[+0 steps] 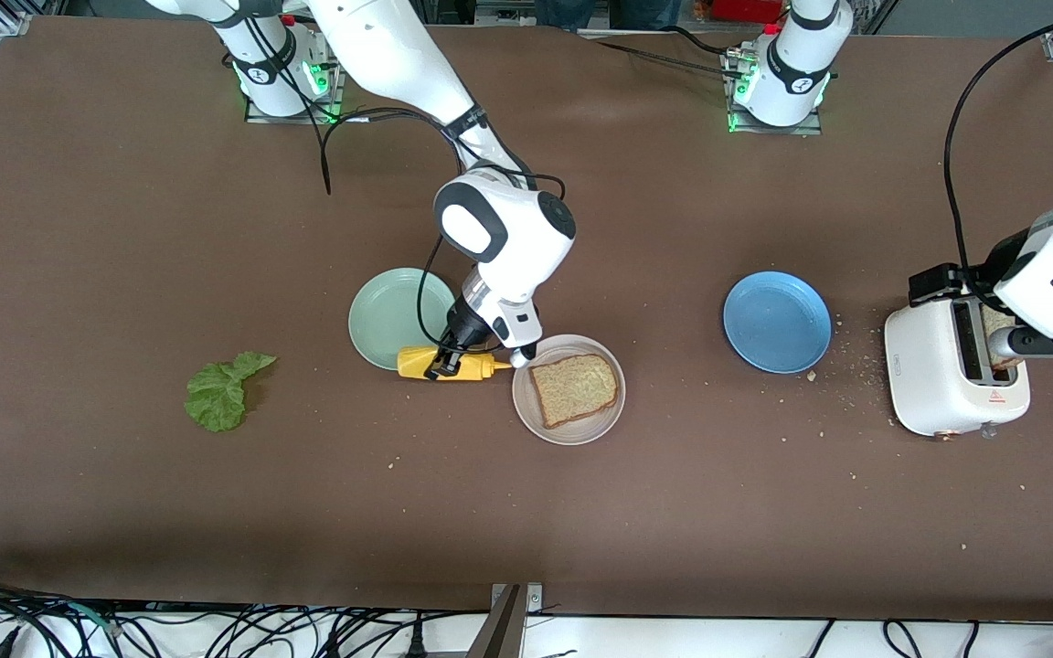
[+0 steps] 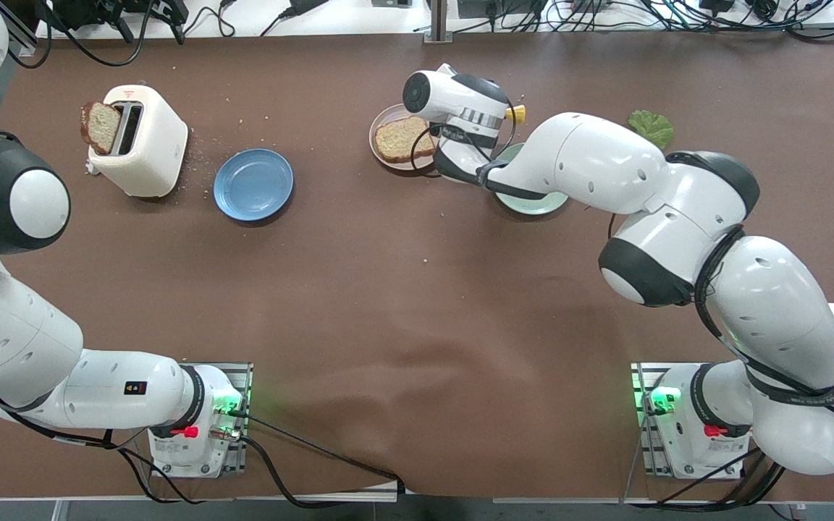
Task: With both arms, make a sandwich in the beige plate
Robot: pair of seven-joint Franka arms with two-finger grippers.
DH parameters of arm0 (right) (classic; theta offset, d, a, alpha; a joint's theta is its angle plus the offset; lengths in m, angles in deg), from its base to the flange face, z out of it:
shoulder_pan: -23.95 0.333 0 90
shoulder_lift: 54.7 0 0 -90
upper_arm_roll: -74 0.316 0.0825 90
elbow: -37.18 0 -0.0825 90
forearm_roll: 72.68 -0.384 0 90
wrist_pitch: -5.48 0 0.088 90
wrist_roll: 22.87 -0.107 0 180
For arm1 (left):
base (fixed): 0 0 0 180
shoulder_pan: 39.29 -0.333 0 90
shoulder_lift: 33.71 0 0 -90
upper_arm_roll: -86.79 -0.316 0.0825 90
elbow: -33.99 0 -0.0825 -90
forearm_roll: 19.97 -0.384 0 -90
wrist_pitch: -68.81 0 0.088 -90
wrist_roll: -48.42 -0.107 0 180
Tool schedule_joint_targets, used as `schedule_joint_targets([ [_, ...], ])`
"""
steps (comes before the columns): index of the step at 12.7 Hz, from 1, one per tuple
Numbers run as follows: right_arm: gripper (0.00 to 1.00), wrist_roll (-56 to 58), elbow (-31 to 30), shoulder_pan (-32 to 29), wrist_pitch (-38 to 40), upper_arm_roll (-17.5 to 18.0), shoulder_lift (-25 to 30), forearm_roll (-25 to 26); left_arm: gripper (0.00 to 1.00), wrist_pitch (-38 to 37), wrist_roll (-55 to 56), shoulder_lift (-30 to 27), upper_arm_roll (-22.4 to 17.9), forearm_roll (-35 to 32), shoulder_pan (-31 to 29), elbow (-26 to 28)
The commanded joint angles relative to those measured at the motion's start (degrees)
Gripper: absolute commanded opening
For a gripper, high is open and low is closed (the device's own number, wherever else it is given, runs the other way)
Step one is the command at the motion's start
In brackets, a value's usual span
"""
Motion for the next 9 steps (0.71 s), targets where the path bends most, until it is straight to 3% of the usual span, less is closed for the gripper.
schedule_joint_targets([
  [1, 0.00, -0.19, 4.45, 1.90, 1.99, -1.08, -3.92, 4.66, 1.00, 2.14, 0.79, -6.02, 0.85, -0.46, -0.70, 7.68],
  [4, 0.00, -0.97, 5.42, 2.97, 2.95, -1.60, -6.65, 7.40, 1.00, 8.02, 0.79, -11.03, 0.85, 1.13, -1.05, 15.24],
  [9, 0.00, -3.27, 6.65, 2.97, 2.78, -1.52, -8.41, 8.02, 1.00, 7.51, 0.17, -11.22, 0.58, 0.87, -1.22, 12.81],
])
